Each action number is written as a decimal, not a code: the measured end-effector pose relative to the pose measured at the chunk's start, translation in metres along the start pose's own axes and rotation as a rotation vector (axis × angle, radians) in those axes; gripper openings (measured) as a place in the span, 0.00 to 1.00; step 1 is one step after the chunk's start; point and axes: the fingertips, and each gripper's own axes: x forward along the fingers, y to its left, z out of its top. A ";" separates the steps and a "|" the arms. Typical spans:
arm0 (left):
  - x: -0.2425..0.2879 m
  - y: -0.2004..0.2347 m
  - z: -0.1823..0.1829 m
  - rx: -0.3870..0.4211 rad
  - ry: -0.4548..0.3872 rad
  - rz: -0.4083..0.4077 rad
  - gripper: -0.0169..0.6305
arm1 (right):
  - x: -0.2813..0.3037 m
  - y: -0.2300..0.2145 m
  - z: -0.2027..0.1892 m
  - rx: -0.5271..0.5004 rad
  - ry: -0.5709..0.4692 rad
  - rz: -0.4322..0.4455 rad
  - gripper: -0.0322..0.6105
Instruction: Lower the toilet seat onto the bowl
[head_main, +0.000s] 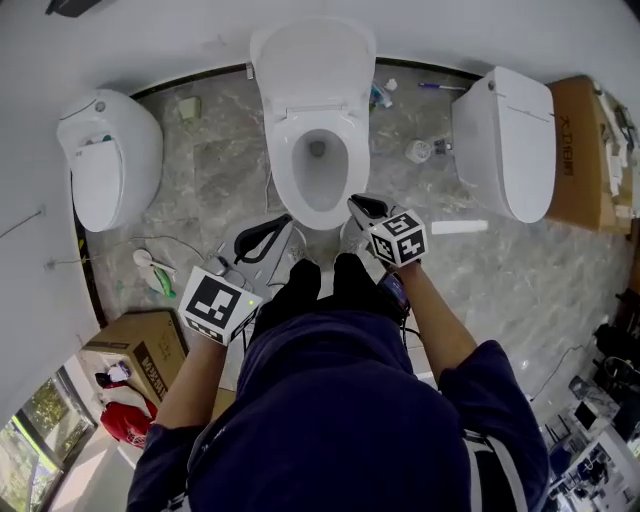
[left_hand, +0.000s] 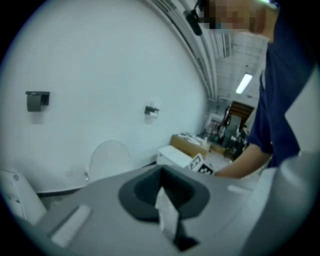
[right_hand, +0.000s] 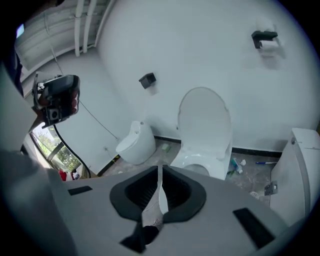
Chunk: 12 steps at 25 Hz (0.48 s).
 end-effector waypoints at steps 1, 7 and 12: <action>-0.002 -0.002 0.006 0.010 -0.011 0.001 0.03 | -0.009 0.005 0.010 -0.005 -0.024 0.004 0.10; -0.015 -0.010 0.040 0.071 -0.086 0.020 0.03 | -0.063 0.031 0.078 -0.074 -0.188 0.006 0.09; -0.028 -0.017 0.059 0.089 -0.130 0.031 0.03 | -0.111 0.042 0.125 -0.122 -0.304 -0.005 0.09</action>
